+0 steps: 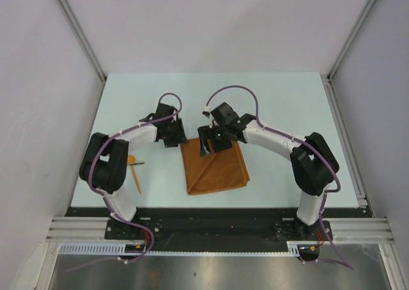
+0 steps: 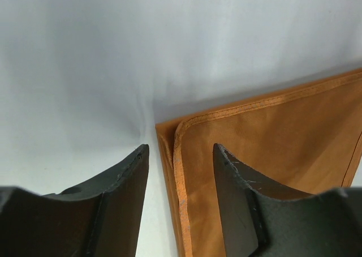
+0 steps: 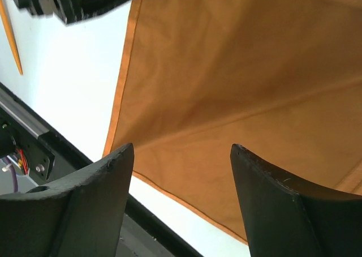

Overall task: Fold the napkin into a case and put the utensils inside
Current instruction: Pick up the upper triangle-folded napkin from the center of the board.

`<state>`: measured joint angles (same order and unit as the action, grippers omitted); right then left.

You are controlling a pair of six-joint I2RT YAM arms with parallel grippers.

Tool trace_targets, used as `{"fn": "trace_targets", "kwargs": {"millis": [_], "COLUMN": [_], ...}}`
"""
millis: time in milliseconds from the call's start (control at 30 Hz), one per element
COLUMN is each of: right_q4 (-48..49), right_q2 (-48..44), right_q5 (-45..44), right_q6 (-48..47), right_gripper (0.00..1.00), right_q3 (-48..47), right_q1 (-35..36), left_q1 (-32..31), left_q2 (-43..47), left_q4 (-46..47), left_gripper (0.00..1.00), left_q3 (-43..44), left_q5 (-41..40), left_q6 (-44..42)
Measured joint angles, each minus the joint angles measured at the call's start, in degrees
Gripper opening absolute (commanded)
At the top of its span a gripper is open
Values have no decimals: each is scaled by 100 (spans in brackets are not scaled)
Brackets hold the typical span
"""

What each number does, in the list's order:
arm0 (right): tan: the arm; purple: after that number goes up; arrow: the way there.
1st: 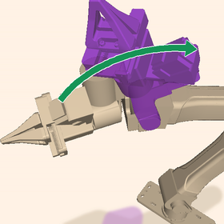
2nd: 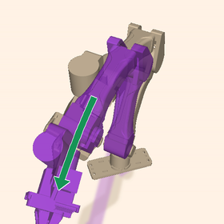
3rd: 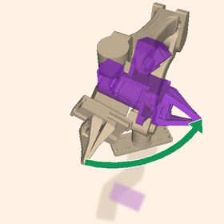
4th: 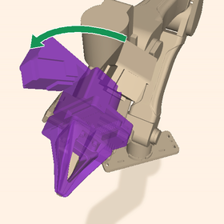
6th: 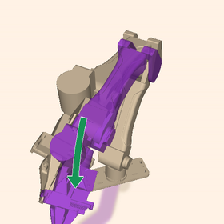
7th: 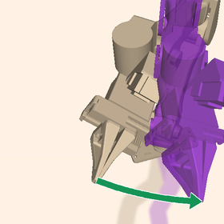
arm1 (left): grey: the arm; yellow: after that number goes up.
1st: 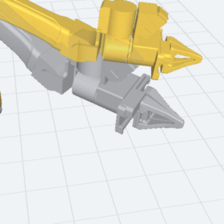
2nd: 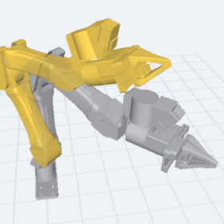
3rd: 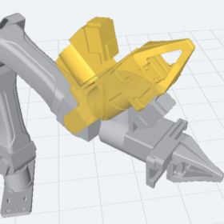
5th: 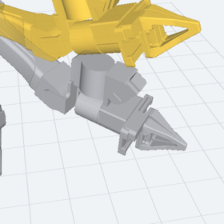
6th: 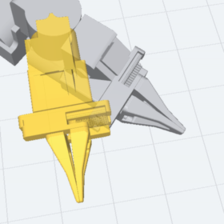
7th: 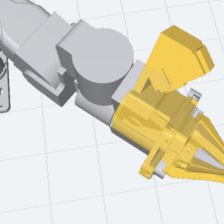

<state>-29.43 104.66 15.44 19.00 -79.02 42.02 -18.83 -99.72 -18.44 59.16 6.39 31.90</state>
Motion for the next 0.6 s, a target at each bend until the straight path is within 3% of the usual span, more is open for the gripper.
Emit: {"fn": "trace_targets", "kwargs": {"millis": [267, 600], "right_q4": [195, 361], "right_q2": [0, 321], "right_q5": [-269, -1628], "right_q6": [339, 975], "right_gripper": [72, 60], "right_q3": [92, -52], "right_q1": [758, 1904], "left_q1": [0, -7], "left_q2": [-173, -199], "left_q4": [177, 391], "left_gripper": [42, 24], "left_q3": [-11, -90], "left_q5": [-24, -85], "left_q6": [22, 173]}}
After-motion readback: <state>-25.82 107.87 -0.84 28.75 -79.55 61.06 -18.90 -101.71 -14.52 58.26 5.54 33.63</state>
